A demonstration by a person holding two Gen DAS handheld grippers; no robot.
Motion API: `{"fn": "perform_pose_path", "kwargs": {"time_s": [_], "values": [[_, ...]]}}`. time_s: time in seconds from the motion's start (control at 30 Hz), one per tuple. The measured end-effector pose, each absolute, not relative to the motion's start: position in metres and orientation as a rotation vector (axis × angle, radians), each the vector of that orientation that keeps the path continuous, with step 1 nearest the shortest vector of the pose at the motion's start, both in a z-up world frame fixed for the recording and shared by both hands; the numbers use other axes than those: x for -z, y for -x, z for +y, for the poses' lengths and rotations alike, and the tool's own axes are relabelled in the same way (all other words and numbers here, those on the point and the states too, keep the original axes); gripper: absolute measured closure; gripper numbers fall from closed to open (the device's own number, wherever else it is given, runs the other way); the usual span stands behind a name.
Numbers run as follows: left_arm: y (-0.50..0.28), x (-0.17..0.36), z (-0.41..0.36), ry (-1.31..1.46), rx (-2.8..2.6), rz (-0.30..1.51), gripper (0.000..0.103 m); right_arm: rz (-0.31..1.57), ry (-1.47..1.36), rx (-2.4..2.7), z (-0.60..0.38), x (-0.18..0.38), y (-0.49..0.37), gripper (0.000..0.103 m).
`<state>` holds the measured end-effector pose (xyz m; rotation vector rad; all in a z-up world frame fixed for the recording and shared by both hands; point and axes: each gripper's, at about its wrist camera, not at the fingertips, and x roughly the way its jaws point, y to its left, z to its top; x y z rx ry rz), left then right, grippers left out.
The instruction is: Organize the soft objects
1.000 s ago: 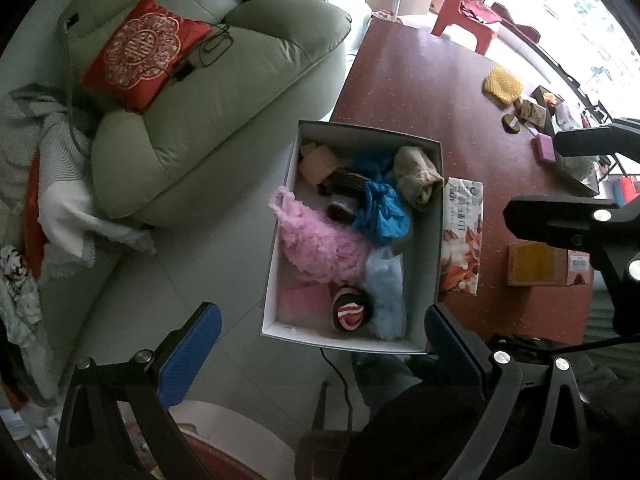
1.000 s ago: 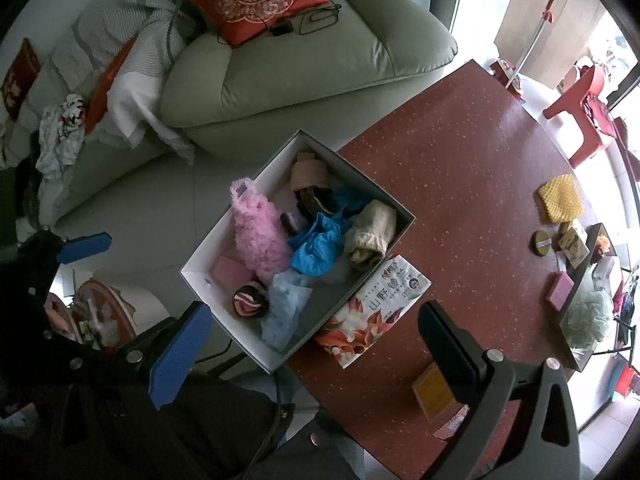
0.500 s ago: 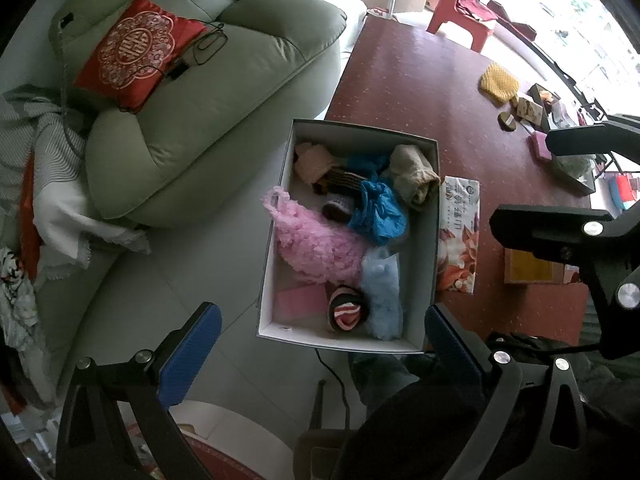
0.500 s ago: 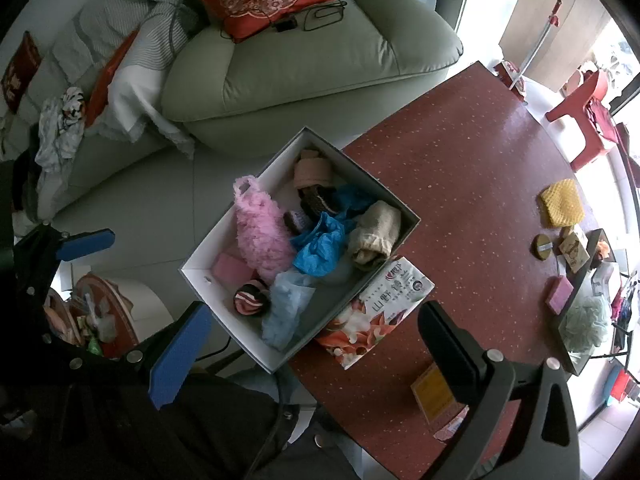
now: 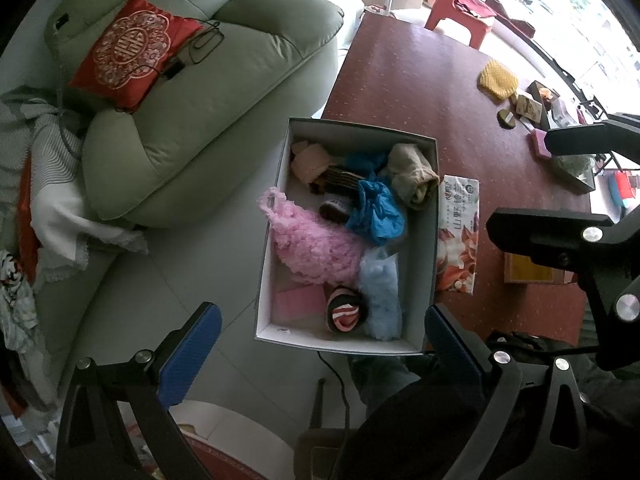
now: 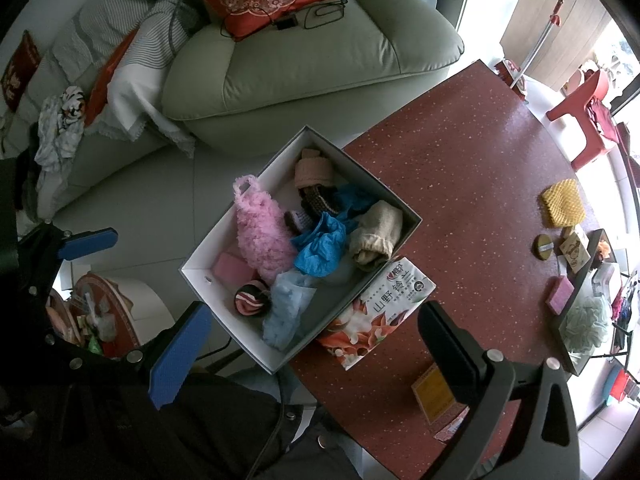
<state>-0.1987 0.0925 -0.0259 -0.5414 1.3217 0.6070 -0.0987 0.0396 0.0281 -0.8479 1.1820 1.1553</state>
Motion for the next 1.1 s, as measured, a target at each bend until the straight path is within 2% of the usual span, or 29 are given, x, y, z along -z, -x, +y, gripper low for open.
{"fn": "perform_pose_path", "kwargs": {"time_s": [1.1], "values": [[0.198,0.047,0.102,0.585,-0.580,1.365,0.001,1.203,0.859,-1.154,0.047,-0.020,0.101,0.000]]}}
